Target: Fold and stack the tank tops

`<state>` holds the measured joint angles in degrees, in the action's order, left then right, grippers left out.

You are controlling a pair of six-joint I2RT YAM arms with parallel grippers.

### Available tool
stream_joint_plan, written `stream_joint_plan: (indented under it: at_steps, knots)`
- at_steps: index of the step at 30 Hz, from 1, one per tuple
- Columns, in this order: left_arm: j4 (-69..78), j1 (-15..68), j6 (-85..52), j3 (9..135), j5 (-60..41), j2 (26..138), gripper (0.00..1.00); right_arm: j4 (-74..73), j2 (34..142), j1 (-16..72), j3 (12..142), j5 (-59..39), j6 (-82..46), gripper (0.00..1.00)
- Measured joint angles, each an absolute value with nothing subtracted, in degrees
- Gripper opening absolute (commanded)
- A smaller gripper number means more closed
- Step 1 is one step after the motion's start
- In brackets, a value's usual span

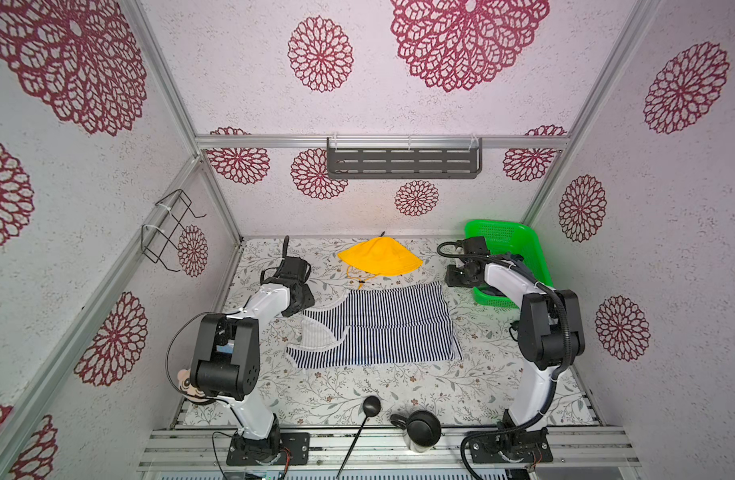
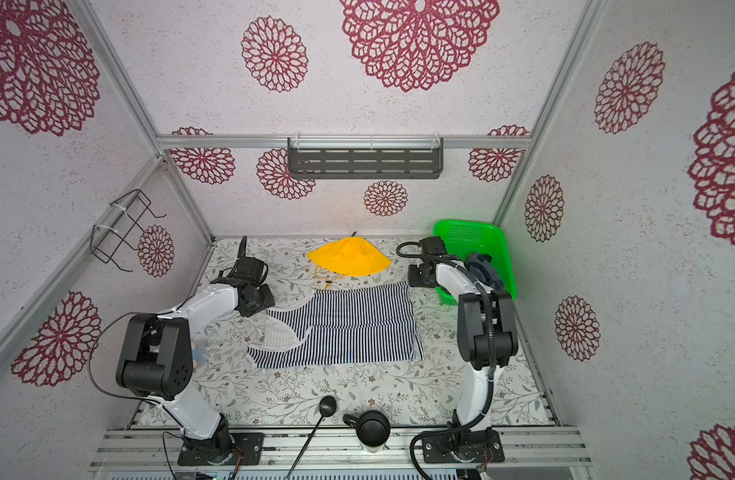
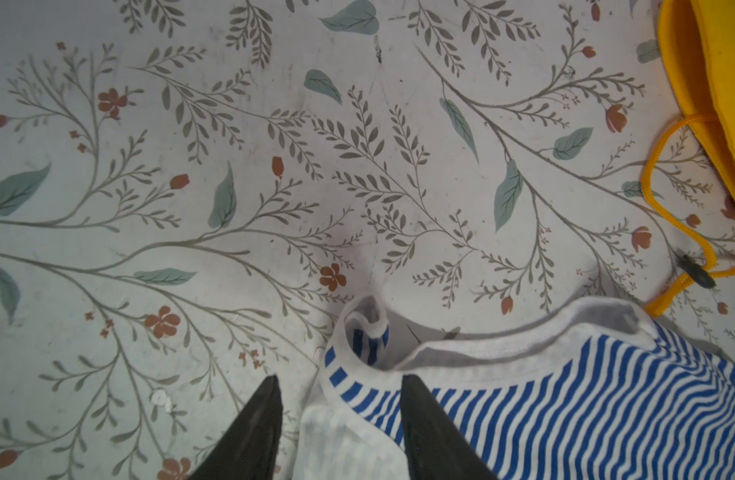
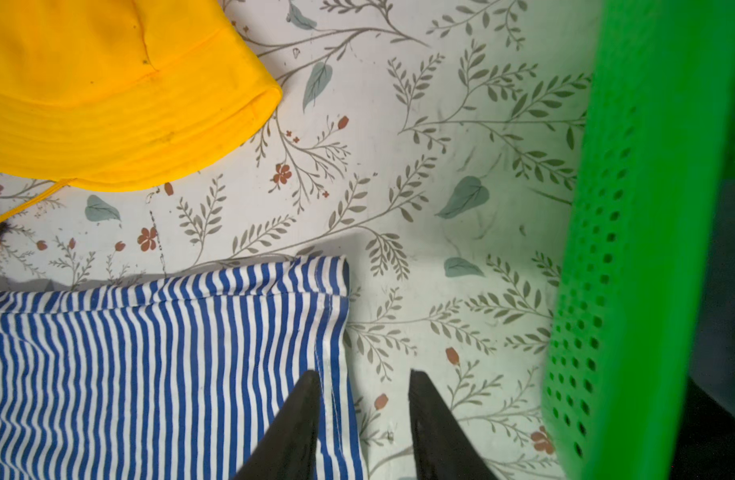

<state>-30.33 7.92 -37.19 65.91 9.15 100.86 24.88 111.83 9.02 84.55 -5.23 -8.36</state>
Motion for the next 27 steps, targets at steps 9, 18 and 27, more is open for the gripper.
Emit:
stream_joint_plan:
  at_steps: [9, 18, 27]
  knots:
    - [-28.1, 7.4, -37.1, 66.7, 7.0, 106.2, 0.26, 24.6, 116.5, 8.3, 88.0, -6.5, -8.0, 0.41]
    - [-27.3, 7.3, -37.6, 66.8, 5.5, 106.9, 0.00, 23.8, 118.6, 8.2, 89.7, -8.4, -8.0, 0.46]
    - [-27.2, 7.3, -37.6, 66.8, 5.1, 106.9, 0.00, 22.2, 122.8, 8.4, 91.5, -12.4, -8.0, 0.45]
